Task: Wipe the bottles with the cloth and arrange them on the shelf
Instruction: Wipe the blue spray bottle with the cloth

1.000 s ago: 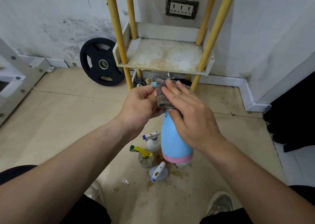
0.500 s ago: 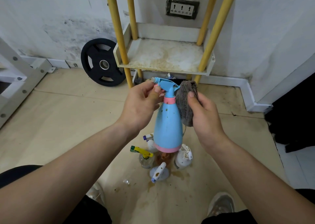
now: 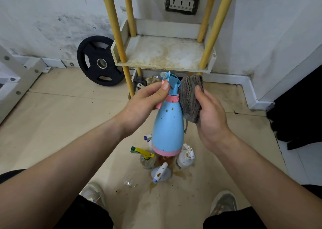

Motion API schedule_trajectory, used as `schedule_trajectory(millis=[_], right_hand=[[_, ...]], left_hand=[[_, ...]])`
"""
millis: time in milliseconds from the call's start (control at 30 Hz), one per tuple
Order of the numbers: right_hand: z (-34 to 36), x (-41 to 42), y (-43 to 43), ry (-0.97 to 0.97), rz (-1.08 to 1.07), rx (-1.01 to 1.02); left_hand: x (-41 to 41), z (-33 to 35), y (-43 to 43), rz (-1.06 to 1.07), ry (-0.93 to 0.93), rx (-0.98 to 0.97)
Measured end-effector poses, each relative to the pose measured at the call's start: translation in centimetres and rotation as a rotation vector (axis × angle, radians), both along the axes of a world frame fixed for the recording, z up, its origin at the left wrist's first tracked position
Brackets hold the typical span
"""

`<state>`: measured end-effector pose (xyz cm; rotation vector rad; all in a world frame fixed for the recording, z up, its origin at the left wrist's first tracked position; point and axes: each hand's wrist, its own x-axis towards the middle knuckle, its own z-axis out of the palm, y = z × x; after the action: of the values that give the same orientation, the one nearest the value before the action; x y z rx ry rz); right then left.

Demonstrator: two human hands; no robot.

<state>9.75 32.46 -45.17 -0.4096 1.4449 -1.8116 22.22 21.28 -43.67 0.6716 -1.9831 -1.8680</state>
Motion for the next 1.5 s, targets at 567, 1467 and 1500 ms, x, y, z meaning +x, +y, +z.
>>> schedule_trajectory(millis=[567, 1467, 1500], right_hand=[[-1.3, 1.6, 0.9, 1.101, 0.270, 0.242], [-2.9, 1.8, 1.3, 1.123, 0.284, 0.310], [-2.9, 1.9, 1.4, 1.098, 0.297, 0.290]], left_hand=[[-0.9, 0.7, -0.5, 0.318, 0.082, 0.473], [-0.9, 0.4, 0.2, 0.347, 0.032, 0.337], [-0.8, 0.5, 0.0, 0.382, 0.027, 0.346]])
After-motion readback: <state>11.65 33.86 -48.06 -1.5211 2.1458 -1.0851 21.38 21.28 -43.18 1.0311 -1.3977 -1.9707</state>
